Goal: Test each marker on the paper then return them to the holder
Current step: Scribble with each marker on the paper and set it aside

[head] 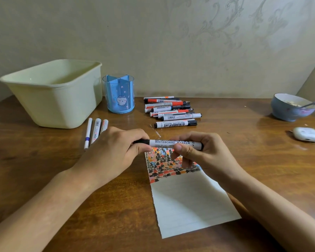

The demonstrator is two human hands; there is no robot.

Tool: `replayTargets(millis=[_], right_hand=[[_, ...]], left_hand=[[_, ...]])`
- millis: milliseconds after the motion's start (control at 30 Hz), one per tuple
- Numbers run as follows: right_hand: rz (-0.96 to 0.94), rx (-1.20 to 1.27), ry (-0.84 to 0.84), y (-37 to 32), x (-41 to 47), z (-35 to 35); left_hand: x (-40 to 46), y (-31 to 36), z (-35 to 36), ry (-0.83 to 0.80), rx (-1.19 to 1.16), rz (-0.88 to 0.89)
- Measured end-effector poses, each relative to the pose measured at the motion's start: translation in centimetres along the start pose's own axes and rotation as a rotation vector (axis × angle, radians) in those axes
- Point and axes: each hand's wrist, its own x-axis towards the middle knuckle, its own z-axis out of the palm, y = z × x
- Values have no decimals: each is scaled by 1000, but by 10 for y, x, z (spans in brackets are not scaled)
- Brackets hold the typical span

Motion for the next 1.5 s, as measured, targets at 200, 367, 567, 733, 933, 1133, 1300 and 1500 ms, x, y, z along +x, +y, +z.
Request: replayTargets(millis=[200,367,567,733,933,1133,1300,1500], right_hand=[[-55,-168,-58,-10,3,0],[-80,-111,-65,-6,3,0],[-85,-129,84,5,12,-13],[-68,-234,155,11,16,-25],[-81,-389,164,20,20,-26],[-93,-546,217,27,24,-28],[-58,-793,212,28,32,-33],[-52,-1075,129,31,59,-37]], left_hand=[[3,-6,-7,-40,127,-9],[2,-2,-2,-220,120,30],[-2,-9,-8,-198,179,-3],[1,-25,-11,-132,333,-257],[1,-38,-10,-164,429,-338],[0,-41,-10,-183,440,-323],[-1,-40,-9,-109,441,-272],[-2,-25,7,-133,306,-82]])
